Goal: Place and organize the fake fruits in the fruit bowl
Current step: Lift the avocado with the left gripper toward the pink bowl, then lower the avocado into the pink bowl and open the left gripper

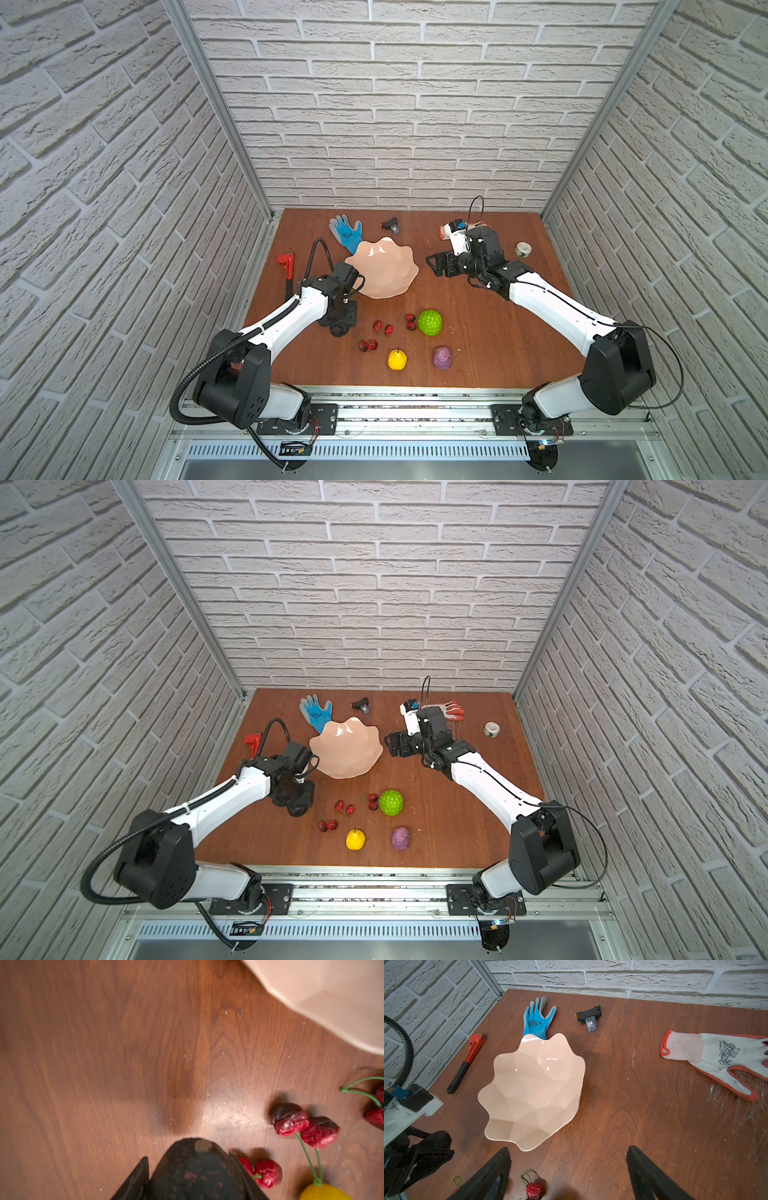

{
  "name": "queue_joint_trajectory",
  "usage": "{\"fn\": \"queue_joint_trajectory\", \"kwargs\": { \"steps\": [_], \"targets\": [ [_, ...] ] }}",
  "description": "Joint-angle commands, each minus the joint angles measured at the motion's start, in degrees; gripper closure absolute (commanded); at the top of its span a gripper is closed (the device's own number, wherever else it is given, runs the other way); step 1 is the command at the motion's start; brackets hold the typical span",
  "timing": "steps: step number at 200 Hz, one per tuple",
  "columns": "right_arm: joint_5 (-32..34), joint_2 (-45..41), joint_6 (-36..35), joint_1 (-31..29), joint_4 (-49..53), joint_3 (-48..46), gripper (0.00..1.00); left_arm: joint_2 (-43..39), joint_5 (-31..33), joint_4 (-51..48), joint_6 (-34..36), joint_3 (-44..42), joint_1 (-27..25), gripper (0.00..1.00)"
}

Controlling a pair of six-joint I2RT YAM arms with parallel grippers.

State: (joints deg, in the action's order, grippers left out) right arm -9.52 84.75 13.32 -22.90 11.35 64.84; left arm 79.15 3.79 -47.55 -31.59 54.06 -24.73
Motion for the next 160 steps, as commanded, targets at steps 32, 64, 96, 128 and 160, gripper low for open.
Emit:
{"fn": "queue_joint_trajectory", "kwargs": {
  "steps": [32,64,96,128,160],
  "targets": [
    [-1.31,-0.92,0.87,-0.57,-4.98,-0.58,0.12,1.89,0.99,-8.62,6.36,17.90,0.87,0.68],
    [-2.60,1.59,1.44,-0.57,-5.35,0.87,0.12,12.24,1.11,-9.43,11.30,31.10,0.80,0.68],
    [-2.70,0.88,1.08,-0.57,-4.07,1.47,0.12,24.05,3.33,-11.39,14.98,44.44,0.72,0.68],
    [-3.02,-0.08,-0.12,-0.59,-0.92,1.83,0.12,34.28,5.55,-12.20,17.26,54.08,0.66,0.68],
    [-2.84,-1.01,-1.48,-0.57,1.71,1.56,0.12,42.72,7.39,-12.34,18.98,60.83,0.65,0.73]
  ]
}}
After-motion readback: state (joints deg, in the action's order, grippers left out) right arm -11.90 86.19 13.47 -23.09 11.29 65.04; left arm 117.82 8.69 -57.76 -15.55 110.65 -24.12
